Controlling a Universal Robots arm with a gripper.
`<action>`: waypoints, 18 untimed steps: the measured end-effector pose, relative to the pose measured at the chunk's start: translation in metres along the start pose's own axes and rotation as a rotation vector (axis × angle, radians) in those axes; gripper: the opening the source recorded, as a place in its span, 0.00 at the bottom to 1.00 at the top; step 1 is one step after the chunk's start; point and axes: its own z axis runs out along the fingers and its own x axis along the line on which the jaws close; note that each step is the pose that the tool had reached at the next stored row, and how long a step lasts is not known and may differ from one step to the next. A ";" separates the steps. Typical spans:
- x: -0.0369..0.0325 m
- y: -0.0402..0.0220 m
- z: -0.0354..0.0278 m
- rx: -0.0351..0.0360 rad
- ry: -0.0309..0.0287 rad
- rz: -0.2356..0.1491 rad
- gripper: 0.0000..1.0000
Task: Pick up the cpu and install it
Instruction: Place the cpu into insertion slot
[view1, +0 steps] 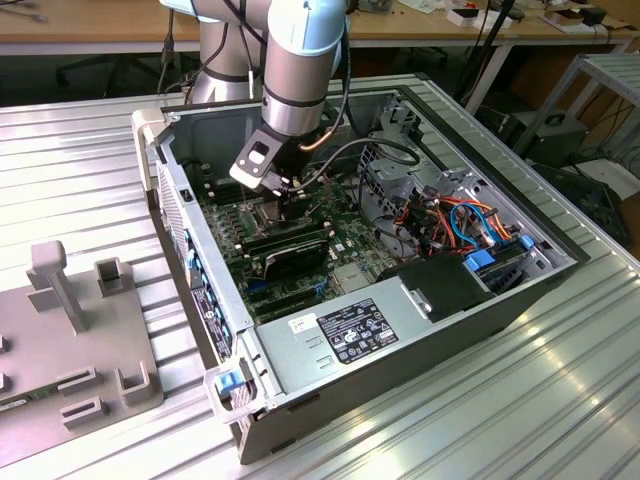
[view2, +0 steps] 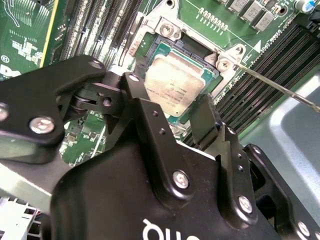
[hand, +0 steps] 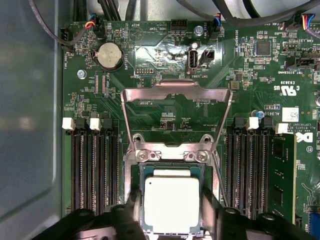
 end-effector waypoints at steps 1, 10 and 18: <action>0.0000 0.0000 0.0000 0.0001 0.0000 0.000 0.62; 0.0001 0.0000 -0.0056 0.0001 -0.0002 0.000 0.62; 0.0004 0.0006 -0.0258 0.0001 -0.0002 0.000 0.62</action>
